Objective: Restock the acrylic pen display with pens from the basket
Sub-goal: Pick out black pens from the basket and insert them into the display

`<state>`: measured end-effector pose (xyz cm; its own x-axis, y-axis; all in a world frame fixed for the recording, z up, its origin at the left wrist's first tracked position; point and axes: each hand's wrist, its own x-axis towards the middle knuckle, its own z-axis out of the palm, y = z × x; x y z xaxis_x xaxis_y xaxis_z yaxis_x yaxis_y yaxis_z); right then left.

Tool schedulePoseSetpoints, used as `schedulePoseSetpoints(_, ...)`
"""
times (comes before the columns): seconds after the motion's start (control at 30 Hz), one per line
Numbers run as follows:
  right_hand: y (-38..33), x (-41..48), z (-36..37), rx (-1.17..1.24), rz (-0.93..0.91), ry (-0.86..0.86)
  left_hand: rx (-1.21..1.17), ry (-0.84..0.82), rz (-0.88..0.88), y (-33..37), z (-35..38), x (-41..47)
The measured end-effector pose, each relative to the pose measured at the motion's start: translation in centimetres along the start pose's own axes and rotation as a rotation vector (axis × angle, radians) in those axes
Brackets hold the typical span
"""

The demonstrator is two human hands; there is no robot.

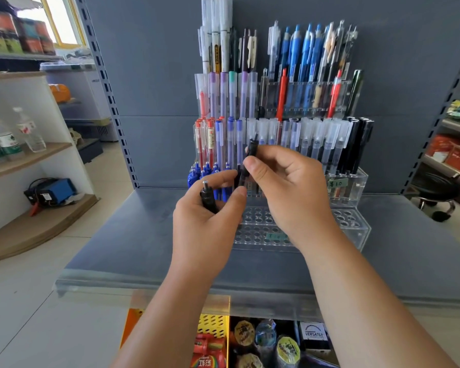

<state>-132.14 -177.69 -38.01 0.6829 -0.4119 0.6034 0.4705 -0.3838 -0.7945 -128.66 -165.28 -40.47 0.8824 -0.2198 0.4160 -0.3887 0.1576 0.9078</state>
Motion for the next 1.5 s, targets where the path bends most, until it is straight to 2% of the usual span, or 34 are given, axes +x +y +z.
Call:
schedulePoseSetpoints(0.1, 0.2, 0.2, -0.2, -0.062, 0.018, 0.055, -0.052, -0.070, 0.008, 0.1, -0.1, -0.1)
schedulePoseSetpoints(0.27, 1.1, 0.1, 0.0, -0.206, 0.045, 0.072, -0.309, -0.196, -0.024, -0.4, -0.4, 0.2)
schedulePoseSetpoints(0.4, 1.6, 0.1, 0.3, -0.255, 0.051, 0.053, -0.363, -0.254, -0.017, -0.4, -0.6, 0.1)
schedulePoseSetpoints(0.5, 1.8, 0.1, 0.4, -0.274, 0.044, 0.031, -0.339, -0.237, -0.027, -0.4, -0.6, 0.1)
schedulePoseSetpoints(0.7, 2.5, -0.3, 1.2, -0.401, 0.079, 0.008, -0.130, -0.160, -0.039, -0.1, -0.7, 0.2)
schedulePoseSetpoints(1.0, 3.3, -1.1, 2.0, -0.459, 0.138, 0.037, -0.058, -0.057, 0.072, -0.5, -0.9, 0.4)
schedulePoseSetpoints(1.13, 2.8, -1.2, 1.9, -0.316, 0.027, 0.160, 0.018, -0.013, 0.061, -0.5, -1.1, 0.5)
schedulePoseSetpoints(1.27, 1.3, -1.5, 1.5, -0.095, -0.033, 0.026, 0.022, -0.013, 0.078, -0.1, -1.0, 0.4)
schedulePoseSetpoints(1.37, 0.7, -1.7, 1.4, 0.023, 0.007, -0.055, 0.038, 0.034, 0.116, 0.2, -0.7, 0.3)
schedulePoseSetpoints(1.5, 0.1, -1.8, 1.3, 0.077, 0.022, -0.111, 0.017, 0.115, 0.122, 0.3, -0.9, 0.4)
